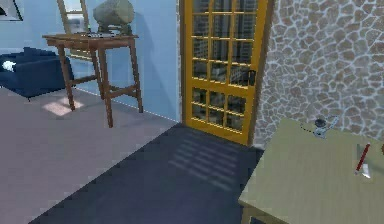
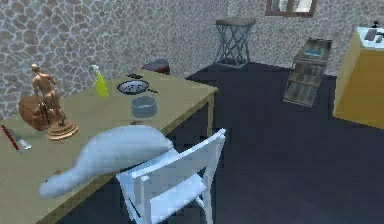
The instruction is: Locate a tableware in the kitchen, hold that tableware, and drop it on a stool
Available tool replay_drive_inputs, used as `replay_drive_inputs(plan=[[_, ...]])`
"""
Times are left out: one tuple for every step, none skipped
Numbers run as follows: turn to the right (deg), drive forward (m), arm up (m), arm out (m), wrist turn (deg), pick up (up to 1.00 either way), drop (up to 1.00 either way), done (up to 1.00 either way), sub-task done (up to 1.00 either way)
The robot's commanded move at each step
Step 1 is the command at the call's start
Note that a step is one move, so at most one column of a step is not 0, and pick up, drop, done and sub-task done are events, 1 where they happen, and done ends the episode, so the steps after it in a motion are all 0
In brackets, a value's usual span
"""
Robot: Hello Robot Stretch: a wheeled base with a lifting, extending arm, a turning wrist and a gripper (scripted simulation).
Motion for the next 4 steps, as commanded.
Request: replay_drive_inputs(plan=[[-12.0,0.0,0.0,0.0,0.0,0.0,0.0,0.0,0.0],[45.0,0.0,0.0,0.0,0.0,0.0,0.0,0.0,0.0],[45.0,0.0,0.0,0.0,0.0,0.0,0.0,0.0,0.0],[0.0,0.3,0.0,0.0,0.0,0.0,0.0,0.0,0.0]])
